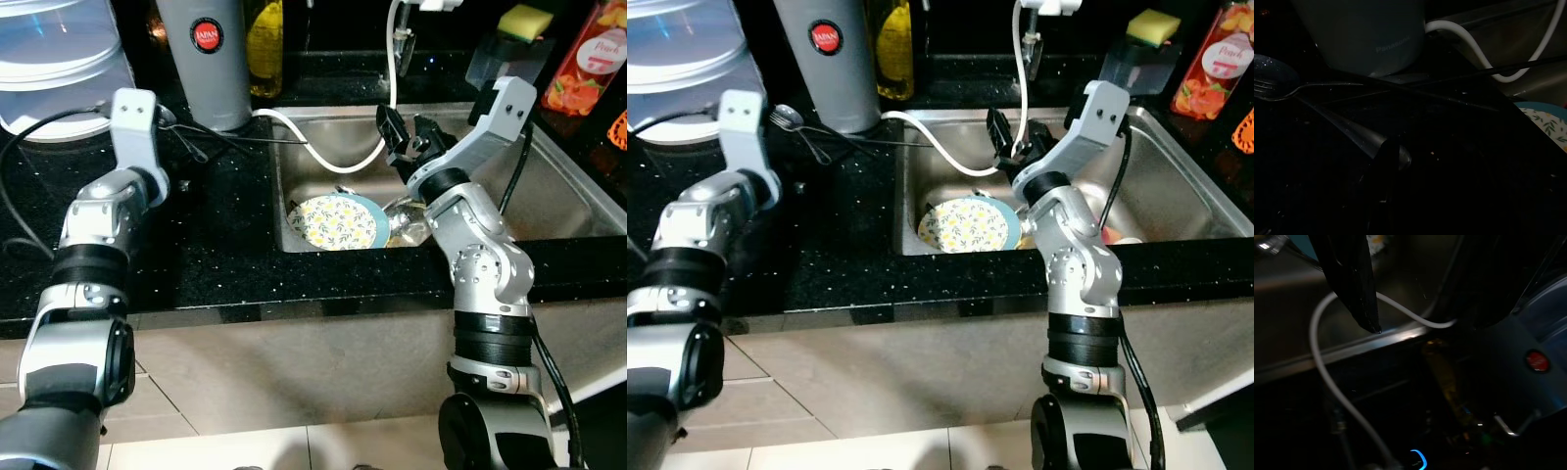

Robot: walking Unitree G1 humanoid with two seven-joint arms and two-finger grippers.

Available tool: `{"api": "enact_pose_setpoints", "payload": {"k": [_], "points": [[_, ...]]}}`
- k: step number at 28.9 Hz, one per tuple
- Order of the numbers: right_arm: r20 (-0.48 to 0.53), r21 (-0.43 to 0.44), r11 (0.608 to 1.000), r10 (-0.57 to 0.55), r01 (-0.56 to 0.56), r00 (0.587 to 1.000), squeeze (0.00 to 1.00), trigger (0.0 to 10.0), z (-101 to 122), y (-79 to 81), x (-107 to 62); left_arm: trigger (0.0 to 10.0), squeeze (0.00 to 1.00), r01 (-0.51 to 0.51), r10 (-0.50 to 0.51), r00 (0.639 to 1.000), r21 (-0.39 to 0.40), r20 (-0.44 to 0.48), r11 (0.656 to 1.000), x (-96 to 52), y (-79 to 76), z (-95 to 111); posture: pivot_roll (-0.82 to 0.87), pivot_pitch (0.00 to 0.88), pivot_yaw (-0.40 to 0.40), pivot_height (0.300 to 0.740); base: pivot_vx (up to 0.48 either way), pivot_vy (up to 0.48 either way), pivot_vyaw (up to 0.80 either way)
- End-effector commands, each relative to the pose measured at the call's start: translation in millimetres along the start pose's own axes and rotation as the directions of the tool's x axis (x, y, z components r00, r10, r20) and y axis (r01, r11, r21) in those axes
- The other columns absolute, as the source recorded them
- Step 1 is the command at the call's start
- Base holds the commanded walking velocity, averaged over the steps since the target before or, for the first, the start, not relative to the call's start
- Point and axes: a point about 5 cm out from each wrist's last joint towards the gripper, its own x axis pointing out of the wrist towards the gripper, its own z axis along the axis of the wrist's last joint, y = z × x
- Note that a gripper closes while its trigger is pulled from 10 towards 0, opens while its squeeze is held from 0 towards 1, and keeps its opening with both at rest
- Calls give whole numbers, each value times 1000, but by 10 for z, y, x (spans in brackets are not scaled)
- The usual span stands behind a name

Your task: Kitchen organization

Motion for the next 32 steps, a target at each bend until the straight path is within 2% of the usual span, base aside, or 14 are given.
{"api": "enact_pose_setpoints", "payload": {"k": [1, 9, 14, 17, 20, 21, 25, 29, 30, 31, 32], "points": [[-8, -8, 1000, 1, -1, 1000, 0, 10000, 9, 15, -33, 10000, 0, 23, -22, 1000, 39, -10, 999, 13, 11, 21, 115, 109, 8, 740, 0, 0, 0], [-19, -14, 1000, -11, 10, 1000, 0, 10000, 5, 19, -85, 10000, 0, -1, 2, 998, 13, -66, 1000, 16, 114, -32, 103, 142, 17, 740, 0, 0, 0], [-25, -19, 1000, -14, 13, 1000, 0, 10000, 4, 20, -108, 10000, 0, -15, 16, 998, 27, -66, 1000, -24, 125, -12, 99, 149, 21, 740, 0, 0, 0], [-34, -21, 1000, -23, 22, 999, 0, 10000, 1, -8, -112, 10000, 0, 15, -15, 998, -2, -63, 1000, -48, 83, -40, 106, 150, 7, 740, 0, 0, 0], [-41, -19, 1000, -21, 20, 999, 0, 10000, -14, -4, -100, 10000, 0, -25, 19, 995, -66, -93, 998, -37, 147, -125, 112, 148, 4, 740, 0, 0, 0], [-44, -20, 1000, -14, 13, 999, 0, 10000, -19, 11, -90, 10000, 0, -25, 13, 994, -115, -104, 993, -33, 159, -159, 109, 148, 4, 740, 0, 0, 0], [-45, -21, 1000, -3, 2, 999, 0, 10000, -16, 38, -81, 10000, 0, 23, -50, 991, -213, -124, 977, -34, 102, -236, 107, 148, 6, 740, 0, 0, 0], [-45, -23, 1000, -6, 5, 999, 0, 10000, -11, 35, -89, 10000, 0, 14, -45, 991, -241, -123, 970, -45, 88, -243, 99, 151, 9, 740, 0, 0, 0], [-46, -24, 1000, -11, 10, 999, 0, 10000, -9, 22, -97, 6627, 0, 13, -45, 991, -249, -122, 968, -48, 71, -248, 99, 151, 9, 740, 0, 0, 0], [-48, -25, 1000, -17, 16, 999, 0, 10000, -10, 8, -104, 4745, 0, 14, -48, 991, -258, -123, 966, -47, 55, -254, 99, 151, 9, 740, 0, 0, 0], [-49, -25, 999, -21, 20, 999, 0, 10000, -11, -3, -108, 0, 0, 11, -47, 990, -268, -130, 963, -41, 42, -262, 99, 151, 9, 740, 0, 0, 0]]}}
